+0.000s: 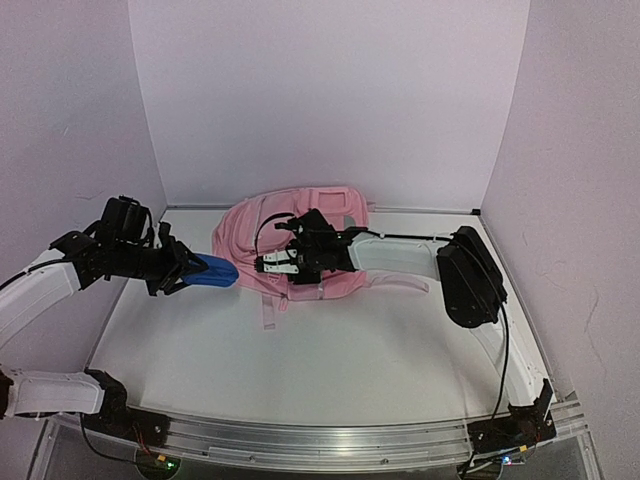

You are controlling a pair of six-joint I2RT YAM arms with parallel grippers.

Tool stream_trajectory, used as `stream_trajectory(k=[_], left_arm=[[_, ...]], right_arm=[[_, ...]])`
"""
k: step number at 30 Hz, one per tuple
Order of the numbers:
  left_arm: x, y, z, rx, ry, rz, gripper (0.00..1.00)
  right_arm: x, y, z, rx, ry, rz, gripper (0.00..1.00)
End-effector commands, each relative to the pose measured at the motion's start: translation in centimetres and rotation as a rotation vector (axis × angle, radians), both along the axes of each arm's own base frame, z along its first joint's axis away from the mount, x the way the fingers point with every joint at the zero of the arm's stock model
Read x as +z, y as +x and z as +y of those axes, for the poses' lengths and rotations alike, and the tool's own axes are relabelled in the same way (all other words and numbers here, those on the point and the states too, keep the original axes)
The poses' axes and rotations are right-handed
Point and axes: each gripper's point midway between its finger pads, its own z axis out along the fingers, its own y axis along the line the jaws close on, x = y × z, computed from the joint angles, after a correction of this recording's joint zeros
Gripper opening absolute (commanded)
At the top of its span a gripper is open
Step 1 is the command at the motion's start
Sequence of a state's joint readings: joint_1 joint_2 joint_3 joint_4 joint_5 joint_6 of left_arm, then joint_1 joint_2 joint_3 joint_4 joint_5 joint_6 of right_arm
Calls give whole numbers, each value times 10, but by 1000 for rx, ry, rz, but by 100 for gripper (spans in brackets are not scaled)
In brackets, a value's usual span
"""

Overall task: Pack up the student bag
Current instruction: Place the personal item in the student bag.

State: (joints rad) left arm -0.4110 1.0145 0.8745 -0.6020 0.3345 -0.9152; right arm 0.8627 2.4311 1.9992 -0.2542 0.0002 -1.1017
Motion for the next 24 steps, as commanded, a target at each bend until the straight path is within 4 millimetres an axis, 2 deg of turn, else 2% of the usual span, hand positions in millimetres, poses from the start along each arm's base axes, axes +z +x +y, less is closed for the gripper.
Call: stream_trajectory(k=[1, 4, 14, 16, 20, 24], left_arm=[[12, 7, 0, 2, -8, -51, 21], [12, 9, -2, -2, -10, -53, 21], [15, 10, -1, -2, -9, -65, 21], [14, 10, -2, -2, -11, -65, 21], [14, 10, -1, -2, -9, -66, 21], [17, 13, -1, -3, -5, -82, 21]], right_arm=[[8, 22, -19, -93, -25, -42, 38], [20, 19, -23, -69, -41, -67, 39], [30, 20, -39, -63, -52, -60, 46], [26, 26, -40, -74, -60, -66, 46], [5, 36, -42, -87, -100, -70, 43], [-18, 40, -47, -97, -158, -73, 34]])
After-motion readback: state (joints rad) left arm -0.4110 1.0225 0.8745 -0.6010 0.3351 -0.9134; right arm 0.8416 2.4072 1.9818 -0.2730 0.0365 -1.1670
